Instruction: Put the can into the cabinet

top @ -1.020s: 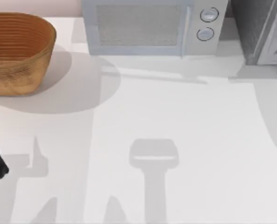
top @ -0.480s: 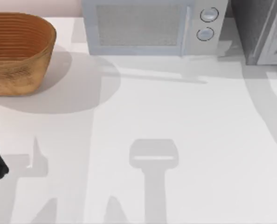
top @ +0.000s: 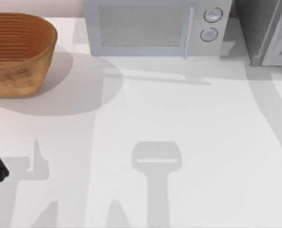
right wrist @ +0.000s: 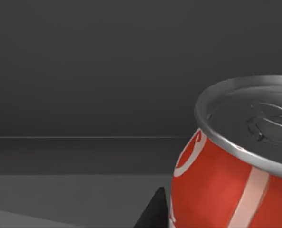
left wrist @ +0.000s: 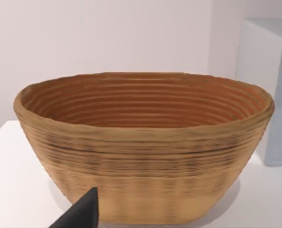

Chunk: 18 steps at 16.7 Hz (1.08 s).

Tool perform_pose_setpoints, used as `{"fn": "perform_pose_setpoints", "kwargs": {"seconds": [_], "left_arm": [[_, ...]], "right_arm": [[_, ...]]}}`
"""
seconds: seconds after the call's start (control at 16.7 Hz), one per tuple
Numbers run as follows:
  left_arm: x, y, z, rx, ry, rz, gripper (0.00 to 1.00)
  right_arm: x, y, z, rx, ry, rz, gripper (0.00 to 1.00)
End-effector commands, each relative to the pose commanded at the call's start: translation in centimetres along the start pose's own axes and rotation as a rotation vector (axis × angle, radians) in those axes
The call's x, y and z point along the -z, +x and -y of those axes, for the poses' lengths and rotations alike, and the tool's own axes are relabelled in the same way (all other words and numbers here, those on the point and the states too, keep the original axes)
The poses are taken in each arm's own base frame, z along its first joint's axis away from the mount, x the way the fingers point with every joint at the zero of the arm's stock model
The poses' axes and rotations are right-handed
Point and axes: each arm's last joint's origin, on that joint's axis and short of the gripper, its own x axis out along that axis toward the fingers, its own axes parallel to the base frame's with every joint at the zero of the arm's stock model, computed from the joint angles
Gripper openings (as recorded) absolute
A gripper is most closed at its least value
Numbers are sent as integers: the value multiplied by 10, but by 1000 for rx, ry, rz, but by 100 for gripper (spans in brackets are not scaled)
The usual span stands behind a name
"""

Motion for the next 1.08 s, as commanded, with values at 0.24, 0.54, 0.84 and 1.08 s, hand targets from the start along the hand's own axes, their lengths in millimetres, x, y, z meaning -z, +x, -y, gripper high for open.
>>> {"fn": "perform_pose_setpoints", "kwargs": {"seconds": [0.24,0.54,0.84,1.08], "left_arm": [[0,0,0,0,0,0,100],[0,0,0,0,0,0,100],[0,0,0,0,0,0,100],[0,0,0,0,0,0,100]], "right_arm": [[-14,17,-2,-1,6,12,0],[-24,40,-2,7,3,16,0],[-27,66,-6,-10,-6,1,0],[-30,84,-5,-9,-7,4,0]]}}
